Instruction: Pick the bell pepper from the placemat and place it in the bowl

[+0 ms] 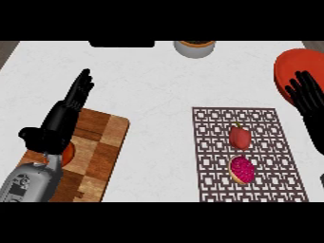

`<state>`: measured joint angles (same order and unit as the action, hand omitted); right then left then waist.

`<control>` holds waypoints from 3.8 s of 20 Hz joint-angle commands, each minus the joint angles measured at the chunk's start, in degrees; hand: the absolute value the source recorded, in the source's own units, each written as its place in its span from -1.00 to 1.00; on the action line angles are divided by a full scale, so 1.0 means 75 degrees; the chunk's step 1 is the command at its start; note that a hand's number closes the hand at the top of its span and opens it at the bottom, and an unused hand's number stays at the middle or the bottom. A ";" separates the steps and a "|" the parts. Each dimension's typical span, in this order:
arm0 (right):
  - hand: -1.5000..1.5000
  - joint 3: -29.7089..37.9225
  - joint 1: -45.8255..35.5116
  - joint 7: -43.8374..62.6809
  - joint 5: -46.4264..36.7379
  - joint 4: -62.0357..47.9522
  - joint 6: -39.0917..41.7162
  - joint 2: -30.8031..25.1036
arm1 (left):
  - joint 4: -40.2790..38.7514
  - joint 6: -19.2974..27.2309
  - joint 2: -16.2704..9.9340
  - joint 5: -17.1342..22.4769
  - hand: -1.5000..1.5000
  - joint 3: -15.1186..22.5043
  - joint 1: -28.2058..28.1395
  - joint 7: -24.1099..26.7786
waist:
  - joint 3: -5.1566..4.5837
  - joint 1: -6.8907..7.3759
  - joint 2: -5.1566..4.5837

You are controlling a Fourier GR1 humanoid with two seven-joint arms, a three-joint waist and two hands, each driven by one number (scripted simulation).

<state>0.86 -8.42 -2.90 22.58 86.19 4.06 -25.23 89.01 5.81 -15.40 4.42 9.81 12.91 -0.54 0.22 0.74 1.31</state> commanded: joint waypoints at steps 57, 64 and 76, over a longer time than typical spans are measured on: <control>-1.00 -0.1523 -0.1571 -0.1614 -0.7497 -0.2048 0.2491 -0.0280 | 0.0695 0.0384 -0.0010 -0.1596 0.00 -0.1393 -0.0124 -0.1667 | -0.0028 -0.0055 -0.0175; -1.00 -0.1582 -0.1663 -0.2100 -0.8245 -0.2870 0.2112 0.0445 | 0.0354 0.0187 0.0214 -0.1726 0.00 -0.1555 -0.0288 -0.0927 | -0.0029 -0.0058 -0.0181; 1.00 -0.1474 -0.2279 -0.3232 -0.9448 -0.4223 0.0990 0.0883 | 0.0643 0.0078 0.0393 -0.1875 0.00 -0.1743 0.0174 -0.1663 | -0.0028 -0.0071 -0.0177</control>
<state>-11.27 -24.23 -26.20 -46.43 56.26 12.82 -19.87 92.60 7.27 -12.14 -9.83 -2.04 12.35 -10.45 -0.26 0.26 0.12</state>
